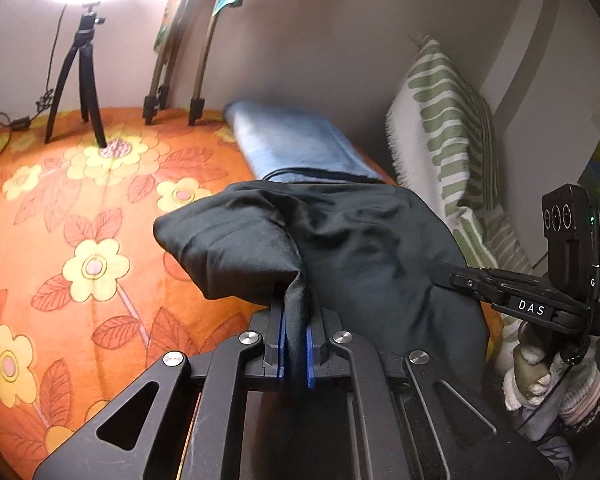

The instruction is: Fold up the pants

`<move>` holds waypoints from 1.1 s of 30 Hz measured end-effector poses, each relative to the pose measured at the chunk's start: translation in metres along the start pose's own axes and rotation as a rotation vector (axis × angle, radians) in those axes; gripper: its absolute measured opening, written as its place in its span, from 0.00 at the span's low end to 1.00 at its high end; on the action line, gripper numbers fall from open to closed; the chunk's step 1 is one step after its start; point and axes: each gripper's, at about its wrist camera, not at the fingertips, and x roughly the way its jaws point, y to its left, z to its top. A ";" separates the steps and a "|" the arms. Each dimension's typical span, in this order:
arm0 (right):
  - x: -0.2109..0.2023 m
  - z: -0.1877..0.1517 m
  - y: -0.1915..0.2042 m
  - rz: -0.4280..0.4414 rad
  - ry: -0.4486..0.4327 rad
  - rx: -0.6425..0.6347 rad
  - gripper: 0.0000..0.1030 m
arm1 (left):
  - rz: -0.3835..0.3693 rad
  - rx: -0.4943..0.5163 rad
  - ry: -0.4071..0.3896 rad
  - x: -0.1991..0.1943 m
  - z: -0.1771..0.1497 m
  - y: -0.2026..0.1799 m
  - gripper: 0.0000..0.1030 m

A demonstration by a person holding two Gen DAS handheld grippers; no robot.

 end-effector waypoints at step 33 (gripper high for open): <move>0.017 0.013 -0.115 0.050 0.113 0.295 0.53 | 0.001 -0.234 0.183 0.064 0.025 0.061 0.46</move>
